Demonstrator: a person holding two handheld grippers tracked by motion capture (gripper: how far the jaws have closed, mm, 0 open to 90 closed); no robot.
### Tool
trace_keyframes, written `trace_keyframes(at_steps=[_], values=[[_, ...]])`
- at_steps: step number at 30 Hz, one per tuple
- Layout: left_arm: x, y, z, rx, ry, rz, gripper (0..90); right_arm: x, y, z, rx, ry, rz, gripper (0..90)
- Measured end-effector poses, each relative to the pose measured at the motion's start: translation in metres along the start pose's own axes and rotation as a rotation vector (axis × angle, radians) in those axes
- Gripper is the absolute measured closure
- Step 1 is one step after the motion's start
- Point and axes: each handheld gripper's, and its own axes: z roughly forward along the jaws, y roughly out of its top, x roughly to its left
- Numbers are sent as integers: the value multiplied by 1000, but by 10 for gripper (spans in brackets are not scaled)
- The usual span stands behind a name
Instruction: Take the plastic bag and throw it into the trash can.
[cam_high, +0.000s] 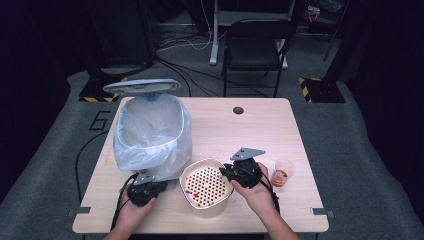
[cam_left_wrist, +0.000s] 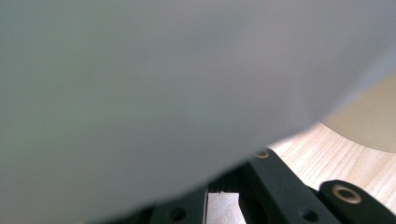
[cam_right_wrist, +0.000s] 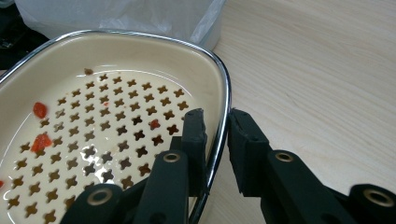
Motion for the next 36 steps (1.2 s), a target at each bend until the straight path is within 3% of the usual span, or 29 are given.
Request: trace_keyframes(at_steps=[3,7,14,36], values=[[0,0,0,-2,0,1,900,0,1,0,-1,-30,-7,811],[0,0,0,0,0,1,900,-5,1,-1,2,-37,-2,838],[0,0,0,1,1,1,900,-16,-2,-6,2,-55,32,841],[0,0,0,4,3,1,900,-40,-2,-17,-4,-110,43,843]])
